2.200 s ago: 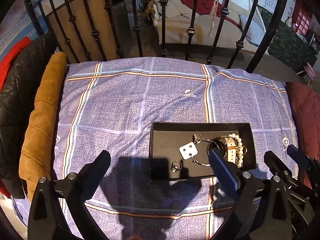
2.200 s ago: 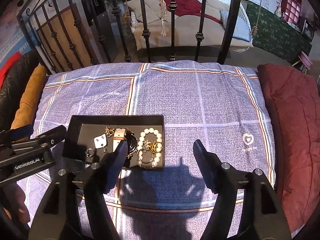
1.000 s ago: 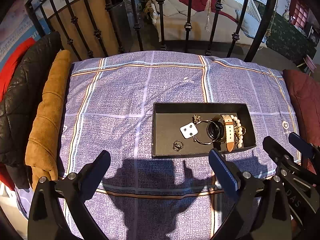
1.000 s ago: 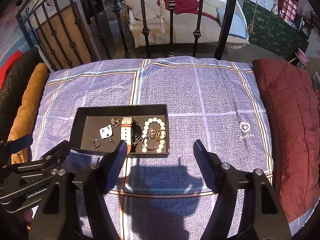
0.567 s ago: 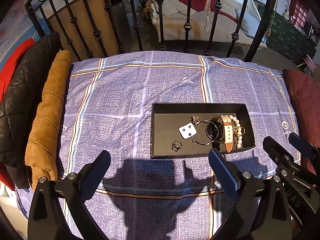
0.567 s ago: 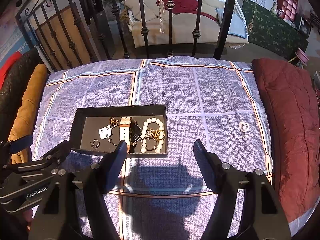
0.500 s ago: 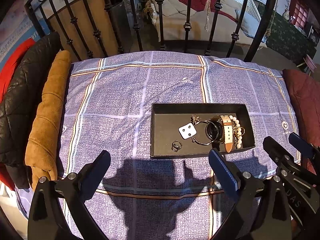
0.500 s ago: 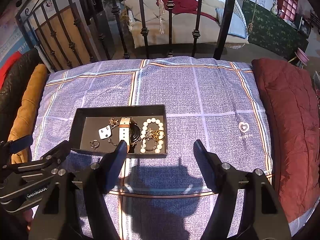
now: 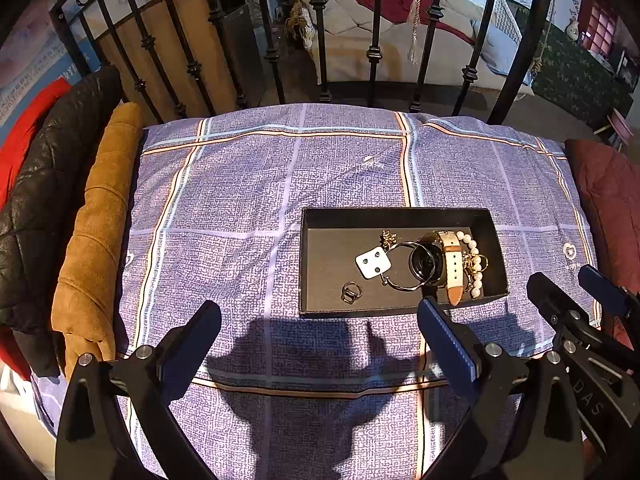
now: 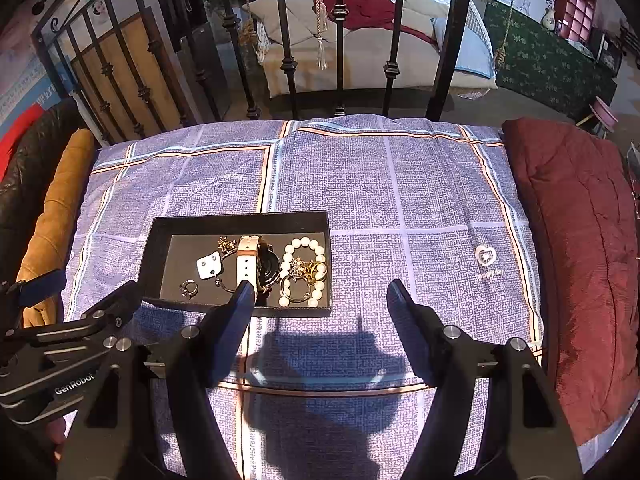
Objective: Organize jewelry
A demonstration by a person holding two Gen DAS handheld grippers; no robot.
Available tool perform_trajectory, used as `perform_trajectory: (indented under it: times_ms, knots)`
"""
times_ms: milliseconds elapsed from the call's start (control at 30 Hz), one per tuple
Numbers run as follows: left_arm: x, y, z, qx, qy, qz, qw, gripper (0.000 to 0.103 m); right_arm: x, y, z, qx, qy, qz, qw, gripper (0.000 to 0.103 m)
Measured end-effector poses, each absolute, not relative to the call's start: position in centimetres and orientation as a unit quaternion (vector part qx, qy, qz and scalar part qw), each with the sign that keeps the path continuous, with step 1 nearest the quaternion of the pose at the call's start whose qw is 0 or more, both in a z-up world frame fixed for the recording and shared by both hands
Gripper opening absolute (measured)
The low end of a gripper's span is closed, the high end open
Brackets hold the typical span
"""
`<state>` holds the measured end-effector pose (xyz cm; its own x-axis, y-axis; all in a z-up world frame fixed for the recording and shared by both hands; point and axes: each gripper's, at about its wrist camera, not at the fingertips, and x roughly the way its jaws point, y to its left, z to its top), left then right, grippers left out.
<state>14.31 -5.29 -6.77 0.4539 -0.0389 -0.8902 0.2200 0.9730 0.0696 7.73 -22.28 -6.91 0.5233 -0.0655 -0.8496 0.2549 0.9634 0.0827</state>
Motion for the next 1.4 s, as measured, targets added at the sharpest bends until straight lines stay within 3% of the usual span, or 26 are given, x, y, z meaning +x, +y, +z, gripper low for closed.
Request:
perform_trajectory:
  times_ms: [1400]
  knots:
    - [14.36, -5.99, -6.31, 0.108, 0.483, -0.074, 0.866, 0.094, 7.99, -22.62, -6.86, 0.098, 0.475, -0.097, 0.869, 0.069]
